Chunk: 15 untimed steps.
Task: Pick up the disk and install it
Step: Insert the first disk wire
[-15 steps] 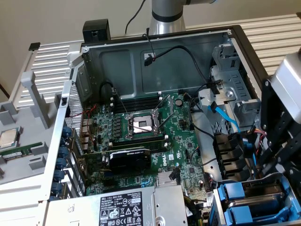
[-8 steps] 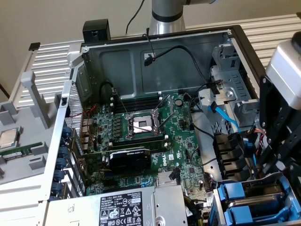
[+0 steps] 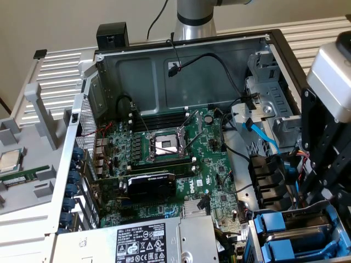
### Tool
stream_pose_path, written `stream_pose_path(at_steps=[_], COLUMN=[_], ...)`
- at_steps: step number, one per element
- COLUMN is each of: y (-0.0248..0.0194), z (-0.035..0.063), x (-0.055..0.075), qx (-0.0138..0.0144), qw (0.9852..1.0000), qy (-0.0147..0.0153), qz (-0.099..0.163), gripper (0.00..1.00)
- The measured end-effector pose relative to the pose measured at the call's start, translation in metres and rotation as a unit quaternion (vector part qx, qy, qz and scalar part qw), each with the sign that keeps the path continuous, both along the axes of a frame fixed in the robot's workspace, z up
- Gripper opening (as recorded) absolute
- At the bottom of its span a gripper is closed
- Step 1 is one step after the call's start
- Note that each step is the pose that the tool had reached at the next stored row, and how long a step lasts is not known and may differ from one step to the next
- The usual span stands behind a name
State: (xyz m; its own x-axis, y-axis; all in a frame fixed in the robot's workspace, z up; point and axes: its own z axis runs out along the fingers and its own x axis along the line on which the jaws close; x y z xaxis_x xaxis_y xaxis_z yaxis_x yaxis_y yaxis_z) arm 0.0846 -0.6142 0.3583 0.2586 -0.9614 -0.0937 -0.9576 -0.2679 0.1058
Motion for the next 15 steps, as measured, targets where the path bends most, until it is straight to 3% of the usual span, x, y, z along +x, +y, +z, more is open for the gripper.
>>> stream_pose_path(at_steps=[2,4,12,15], y=[0.0015,0.0021,0.0022,0.0044], z=[0.0000,-0.0001,-0.0001,0.0000], x=[-0.0004,-0.0004,-0.0005,-0.0004], qx=[-0.0037,-0.0054,-0.0055,-0.0059], qw=[1.0000,1.0000,1.0000,1.0000], qy=[0.0000,-0.0001,-0.0001,-0.0001], qz=[0.000,0.000,0.000,-0.001], gripper=[0.17,0.17,0.17,0.17])
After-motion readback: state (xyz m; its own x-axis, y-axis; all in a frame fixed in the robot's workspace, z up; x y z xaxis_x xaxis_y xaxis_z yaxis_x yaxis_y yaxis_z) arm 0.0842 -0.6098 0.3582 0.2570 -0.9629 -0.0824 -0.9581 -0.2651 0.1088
